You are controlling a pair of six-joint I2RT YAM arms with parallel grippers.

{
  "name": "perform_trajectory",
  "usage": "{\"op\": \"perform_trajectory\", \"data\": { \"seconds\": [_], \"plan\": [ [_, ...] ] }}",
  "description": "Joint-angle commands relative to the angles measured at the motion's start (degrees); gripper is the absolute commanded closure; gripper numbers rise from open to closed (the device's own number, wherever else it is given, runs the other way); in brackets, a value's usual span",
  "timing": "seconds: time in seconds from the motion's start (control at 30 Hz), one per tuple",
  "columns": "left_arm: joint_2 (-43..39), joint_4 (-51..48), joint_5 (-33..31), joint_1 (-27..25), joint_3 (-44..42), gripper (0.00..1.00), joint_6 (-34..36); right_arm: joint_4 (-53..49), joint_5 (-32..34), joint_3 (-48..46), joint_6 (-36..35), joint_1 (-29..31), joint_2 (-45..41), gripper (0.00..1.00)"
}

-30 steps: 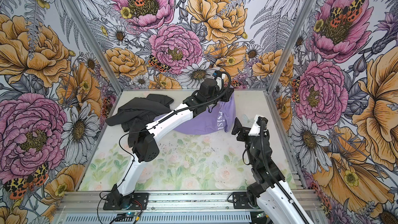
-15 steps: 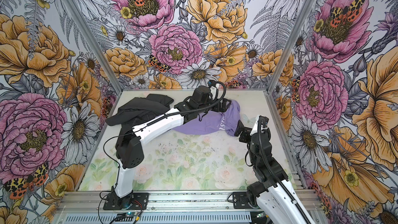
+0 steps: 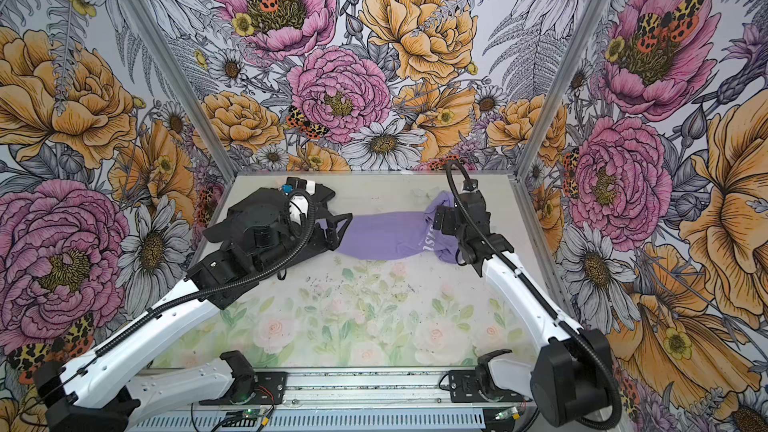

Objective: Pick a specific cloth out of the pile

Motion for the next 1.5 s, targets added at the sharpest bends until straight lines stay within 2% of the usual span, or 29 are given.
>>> {"op": "perform_trajectory", "data": {
  "seconds": [0.0, 0.17, 0.33, 0.67, 0.83, 1.03, 1.1, 1.23, 1.47],
  "plan": [
    [-5.26, -5.04, -0.41, 1.89, -4.06, 0.01, 6.18, 0.24, -4.42, 5.83, -1.18, -2.05, 6.68, 0.00],
    [-11.52, -5.08, 1.17, 5.15, -9.57, 0.01, 10.12, 0.30, -6.79, 14.04, -1.58, -4.53, 18.81, 0.01],
    [-15.61, -4.77, 0.85, 5.82, -13.25, 0.01, 13.72, 0.08, -6.28, 19.89, -2.36, -5.45, 27.63, 0.01],
    [-19.85, -4.51, -0.06, 5.69, -18.26, 0.01, 13.57, 0.06, -7.61, 25.57, -1.11, -6.58, 39.16, 0.18],
    [-20.45, -4.58, -0.80, 5.81, -18.74, 0.01, 13.75, -0.50, -8.68, 27.74, 0.50, -6.84, 42.95, 0.37],
    [-21.56, -4.67, -2.97, 6.06, -19.04, 0.01, 13.93, -0.54, -8.34, 27.87, 0.98, -6.86, 42.60, 0.82],
    [-21.93, -4.56, -3.68, 6.05, -19.19, 0.01, 13.88, -0.40, -8.53, 27.74, 1.02, -6.85, 41.88, 0.93],
    [-22.16, -4.65, -5.46, 6.14, -19.39, 0.01, 14.02, -0.32, -8.68, 27.99, 0.54, -6.91, 39.31, 1.00],
    [-22.16, -4.46, -5.65, 6.24, -19.57, 0.01, 14.01, -0.50, -7.58, 30.25, -1.61, -7.47, 31.98, 1.00]
  ]
}}
